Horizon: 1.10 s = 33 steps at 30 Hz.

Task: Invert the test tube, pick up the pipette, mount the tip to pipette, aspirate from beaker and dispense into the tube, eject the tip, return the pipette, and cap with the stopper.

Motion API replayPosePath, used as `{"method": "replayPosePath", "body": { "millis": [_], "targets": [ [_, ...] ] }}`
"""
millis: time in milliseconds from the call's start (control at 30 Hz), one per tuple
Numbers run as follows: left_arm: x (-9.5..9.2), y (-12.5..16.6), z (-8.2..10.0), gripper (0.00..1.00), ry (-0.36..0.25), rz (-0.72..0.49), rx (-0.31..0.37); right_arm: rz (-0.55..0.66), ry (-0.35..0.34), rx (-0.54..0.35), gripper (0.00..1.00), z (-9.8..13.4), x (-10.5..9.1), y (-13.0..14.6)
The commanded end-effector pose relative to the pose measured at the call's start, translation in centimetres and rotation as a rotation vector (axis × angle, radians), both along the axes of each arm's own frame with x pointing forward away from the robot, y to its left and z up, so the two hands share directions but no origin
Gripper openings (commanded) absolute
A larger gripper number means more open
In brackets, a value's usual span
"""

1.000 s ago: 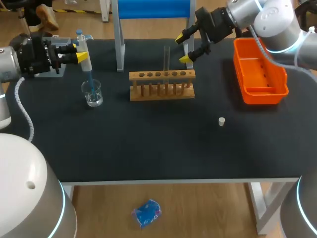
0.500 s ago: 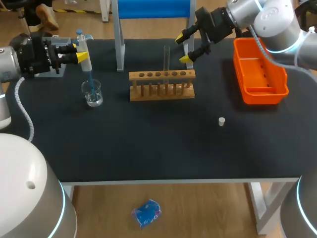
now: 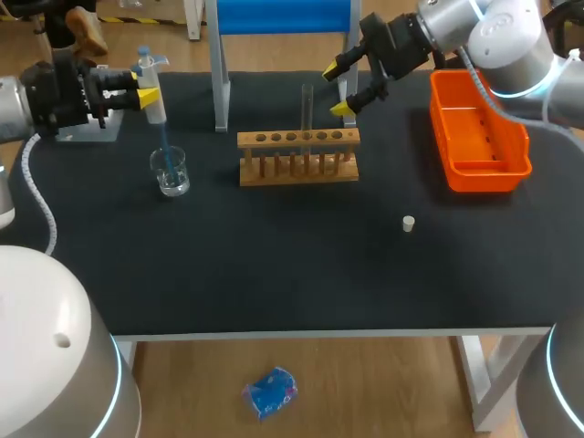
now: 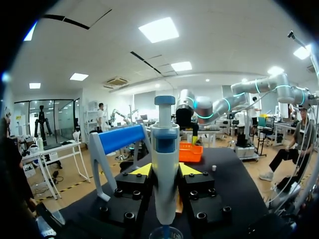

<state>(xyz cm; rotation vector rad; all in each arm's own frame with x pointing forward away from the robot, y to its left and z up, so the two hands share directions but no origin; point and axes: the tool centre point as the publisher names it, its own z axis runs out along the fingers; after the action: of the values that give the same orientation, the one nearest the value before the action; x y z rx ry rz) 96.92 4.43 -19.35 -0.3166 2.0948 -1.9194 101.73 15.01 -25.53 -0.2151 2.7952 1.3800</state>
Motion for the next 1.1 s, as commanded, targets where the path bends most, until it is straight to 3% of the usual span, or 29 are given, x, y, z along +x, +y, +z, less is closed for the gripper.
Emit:
{"method": "replayPosePath", "body": {
  "millis": [33,633,1100],
  "targets": [
    [-0.2,0.0,0.7,0.00,0.000,0.002,0.010,0.003,0.002,-0.004,1.00,0.1,0.1,-0.1],
    [-0.1,-0.1,1.8,0.00,-0.009,0.015,0.013,0.003,0.002,-0.004,1.00,0.1,0.1,-0.1],
    [-0.9,-0.5,8.6,0.00,0.009,0.062,0.048,0.003,0.002,-0.004,1.00,0.1,0.1,-0.1]
  ]
}}
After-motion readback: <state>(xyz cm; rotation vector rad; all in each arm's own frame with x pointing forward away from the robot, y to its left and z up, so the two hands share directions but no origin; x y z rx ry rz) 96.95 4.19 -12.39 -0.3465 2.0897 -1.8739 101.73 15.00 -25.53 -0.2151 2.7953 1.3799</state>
